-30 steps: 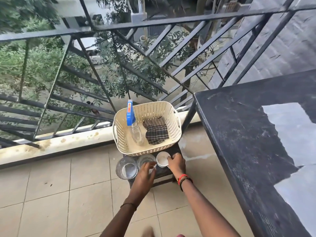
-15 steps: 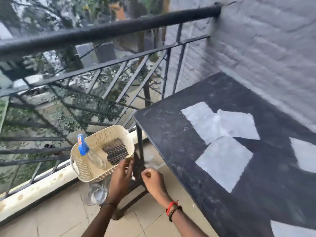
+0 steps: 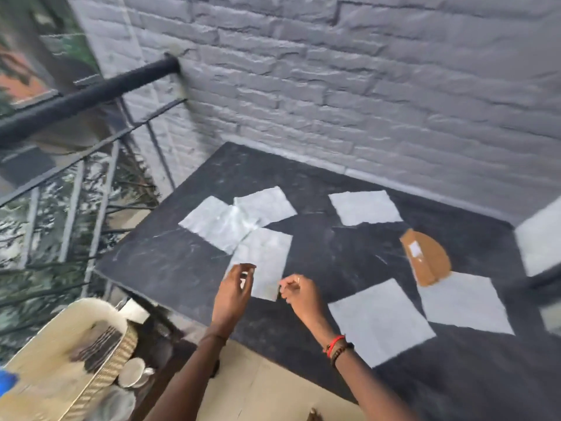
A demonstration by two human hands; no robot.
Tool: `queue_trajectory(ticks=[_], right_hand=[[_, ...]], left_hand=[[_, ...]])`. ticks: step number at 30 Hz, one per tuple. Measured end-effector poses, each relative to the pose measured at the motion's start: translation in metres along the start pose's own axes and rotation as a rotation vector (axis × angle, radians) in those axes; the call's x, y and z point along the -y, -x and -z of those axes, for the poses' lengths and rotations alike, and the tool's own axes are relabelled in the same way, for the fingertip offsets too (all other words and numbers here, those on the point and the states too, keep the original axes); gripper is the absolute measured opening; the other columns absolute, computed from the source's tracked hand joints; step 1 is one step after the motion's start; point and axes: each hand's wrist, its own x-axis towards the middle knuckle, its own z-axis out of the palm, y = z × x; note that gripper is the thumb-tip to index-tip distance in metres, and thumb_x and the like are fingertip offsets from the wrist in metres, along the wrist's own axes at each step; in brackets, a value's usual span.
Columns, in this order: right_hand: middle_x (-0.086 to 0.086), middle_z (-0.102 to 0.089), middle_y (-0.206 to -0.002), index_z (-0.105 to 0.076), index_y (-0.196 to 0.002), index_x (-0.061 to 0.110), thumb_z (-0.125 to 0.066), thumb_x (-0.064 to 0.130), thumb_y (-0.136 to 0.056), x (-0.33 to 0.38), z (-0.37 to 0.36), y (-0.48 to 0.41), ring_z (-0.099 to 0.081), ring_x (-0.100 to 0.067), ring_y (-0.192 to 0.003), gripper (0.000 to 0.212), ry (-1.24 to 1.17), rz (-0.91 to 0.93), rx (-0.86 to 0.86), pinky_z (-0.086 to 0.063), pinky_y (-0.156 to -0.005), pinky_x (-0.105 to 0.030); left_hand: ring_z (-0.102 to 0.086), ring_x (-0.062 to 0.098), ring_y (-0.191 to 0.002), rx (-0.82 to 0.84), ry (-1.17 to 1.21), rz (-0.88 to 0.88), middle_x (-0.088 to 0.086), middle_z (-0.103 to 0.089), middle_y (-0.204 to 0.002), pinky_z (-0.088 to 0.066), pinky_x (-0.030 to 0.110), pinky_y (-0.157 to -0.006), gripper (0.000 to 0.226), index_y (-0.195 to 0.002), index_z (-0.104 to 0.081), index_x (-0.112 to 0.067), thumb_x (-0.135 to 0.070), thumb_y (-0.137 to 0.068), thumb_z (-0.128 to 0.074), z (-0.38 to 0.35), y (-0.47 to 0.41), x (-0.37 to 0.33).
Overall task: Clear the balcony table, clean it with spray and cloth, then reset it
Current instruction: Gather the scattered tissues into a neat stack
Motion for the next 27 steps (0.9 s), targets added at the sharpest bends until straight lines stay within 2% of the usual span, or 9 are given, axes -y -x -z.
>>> queue_trajectory(ticks=[4,6,9,13,16,19,22,25,27], right_hand=[[-0.020,-0.066,-0.082,-0.066,-0.095,-0.009,-0.052,-0.011,-0.085,-0.030,0.079,0.003,-0.057,-0.007,-0.058,0.017,0.017,-0.079,-0.141,-0.043,-0.056,-0.012],[-0.019,-0.071,-0.086,-0.069,-0.093,-0.004,-0.057,-0.007,-0.084,-0.045,0.115,0.006,-0.061,-0.006,-0.064,0.016,0.076,-0.125,-0.236,-0.043,-0.058,-0.009],[-0.016,-0.073,-0.089,-0.073,-0.087,-0.001,-0.059,0.000,-0.083,-0.069,0.168,0.005,-0.067,-0.026,-0.087,0.015,0.138,-0.168,-0.369,-0.045,-0.078,-0.027],[-0.019,-0.072,-0.087,-0.070,-0.081,0.007,-0.058,0.004,-0.084,-0.089,0.235,-0.011,-0.066,-0.037,-0.091,0.013,0.005,-0.308,-0.570,-0.047,-0.080,-0.035],[-0.025,-0.068,-0.103,-0.066,-0.096,-0.004,-0.055,0.008,-0.088,-0.106,0.287,-0.033,-0.061,-0.040,-0.103,0.018,-0.079,-0.388,-0.750,-0.044,-0.087,-0.037],[-0.031,-0.066,-0.105,-0.065,-0.093,-0.013,-0.054,0.016,-0.093,-0.120,0.322,-0.058,-0.059,-0.042,-0.104,0.031,-0.116,-0.476,-0.705,-0.042,-0.090,-0.041],[-0.025,-0.061,-0.087,-0.058,-0.079,-0.003,-0.060,0.026,-0.091,-0.129,0.341,-0.076,-0.059,-0.036,-0.083,0.032,-0.148,-0.544,-0.610,-0.048,-0.080,-0.040],[-0.013,-0.053,-0.077,-0.051,-0.067,0.007,-0.068,0.020,-0.087,-0.134,0.347,-0.086,-0.051,-0.024,-0.066,0.029,-0.295,-0.563,-0.560,-0.048,-0.060,-0.030],[-0.013,-0.056,-0.084,-0.056,-0.076,0.006,-0.068,0.012,-0.086,-0.136,0.349,-0.089,-0.052,-0.019,-0.065,0.017,-0.379,-0.564,-0.503,-0.050,-0.064,-0.028]], left_hand=[[-0.062,0.027,-0.099,0.245,-0.113,-0.103,0.010,-0.063,-0.107,-0.046,0.039,-0.087,0.018,-0.107,-0.065,-0.009,-0.012,-0.097,-0.051,-0.066,0.010,-0.037],[-0.060,0.032,-0.106,0.352,-0.241,-0.205,0.017,-0.064,-0.110,-0.046,0.043,-0.089,0.022,-0.111,-0.067,-0.004,-0.010,-0.096,-0.051,-0.094,0.015,-0.053],[-0.064,0.029,-0.101,0.430,-0.372,-0.366,0.017,-0.066,-0.103,-0.053,0.044,-0.082,0.026,-0.102,-0.070,-0.003,-0.014,-0.095,-0.047,-0.131,0.020,-0.067],[-0.057,0.025,-0.111,0.516,-0.458,-0.252,0.008,-0.059,-0.112,-0.044,0.038,-0.091,0.026,-0.113,-0.065,-0.014,-0.022,-0.099,-0.045,-0.160,0.015,-0.084],[-0.055,0.022,-0.115,0.568,-0.502,-0.238,0.001,-0.054,-0.121,-0.042,0.033,-0.094,0.032,-0.123,-0.060,-0.020,-0.034,-0.094,-0.055,-0.179,0.005,-0.096],[-0.053,0.019,-0.119,0.621,-0.535,-0.239,-0.002,-0.051,-0.127,-0.041,0.031,-0.095,0.045,-0.128,-0.055,-0.022,-0.042,-0.089,-0.060,-0.193,-0.003,-0.101],[-0.052,0.019,-0.117,0.634,-0.563,-0.245,-0.002,-0.051,-0.125,-0.037,0.027,-0.094,0.047,-0.128,-0.054,-0.022,-0.044,-0.087,-0.063,-0.206,-0.006,-0.105],[-0.052,0.019,-0.114,0.632,-0.571,-0.248,-0.001,-0.051,-0.122,-0.035,0.026,-0.092,0.046,-0.126,-0.055,-0.022,-0.042,-0.085,-0.065,-0.213,-0.007,-0.108],[-0.052,0.019,-0.113,0.636,-0.565,-0.244,-0.001,-0.052,-0.121,-0.035,0.026,-0.091,0.045,-0.125,-0.056,-0.022,-0.041,-0.085,-0.066,-0.216,-0.008,-0.110]])
